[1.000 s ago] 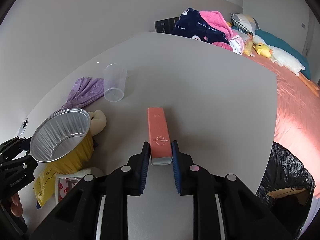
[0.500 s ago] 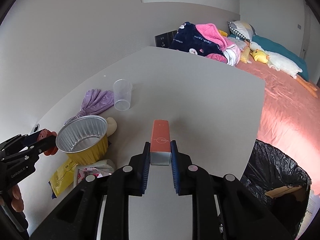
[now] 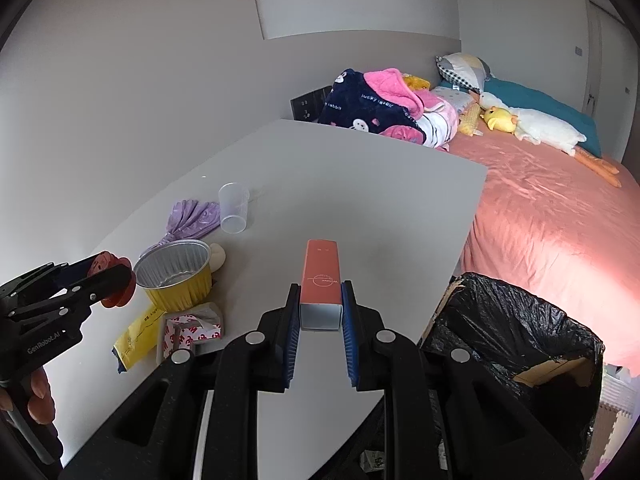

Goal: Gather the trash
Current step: 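Carry the pink box and red lid over the black trash bag and open both tools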

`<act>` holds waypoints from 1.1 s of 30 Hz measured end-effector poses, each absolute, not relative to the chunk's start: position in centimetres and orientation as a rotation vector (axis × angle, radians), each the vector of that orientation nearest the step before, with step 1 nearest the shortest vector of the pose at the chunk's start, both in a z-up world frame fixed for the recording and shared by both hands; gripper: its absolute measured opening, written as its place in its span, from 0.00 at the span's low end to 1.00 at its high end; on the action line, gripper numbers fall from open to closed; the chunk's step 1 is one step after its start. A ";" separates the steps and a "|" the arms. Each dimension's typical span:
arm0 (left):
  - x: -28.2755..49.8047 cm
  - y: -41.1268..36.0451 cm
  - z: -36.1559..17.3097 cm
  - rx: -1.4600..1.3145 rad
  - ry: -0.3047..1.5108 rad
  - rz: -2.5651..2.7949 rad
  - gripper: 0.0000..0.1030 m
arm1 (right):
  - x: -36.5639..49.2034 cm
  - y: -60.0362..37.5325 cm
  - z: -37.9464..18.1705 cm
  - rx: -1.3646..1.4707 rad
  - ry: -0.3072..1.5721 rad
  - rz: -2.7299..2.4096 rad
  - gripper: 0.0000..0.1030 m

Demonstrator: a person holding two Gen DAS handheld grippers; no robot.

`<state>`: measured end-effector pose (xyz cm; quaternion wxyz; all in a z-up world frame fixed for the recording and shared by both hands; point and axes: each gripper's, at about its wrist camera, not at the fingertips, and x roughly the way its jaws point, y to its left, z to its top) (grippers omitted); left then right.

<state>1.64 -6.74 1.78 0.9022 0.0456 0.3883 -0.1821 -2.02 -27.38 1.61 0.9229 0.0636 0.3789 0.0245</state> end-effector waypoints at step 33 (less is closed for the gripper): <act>-3.4 -20.7 2.1 0.239 0.793 -0.685 0.41 | -10.2 -36.8 3.1 0.215 0.719 -0.140 0.20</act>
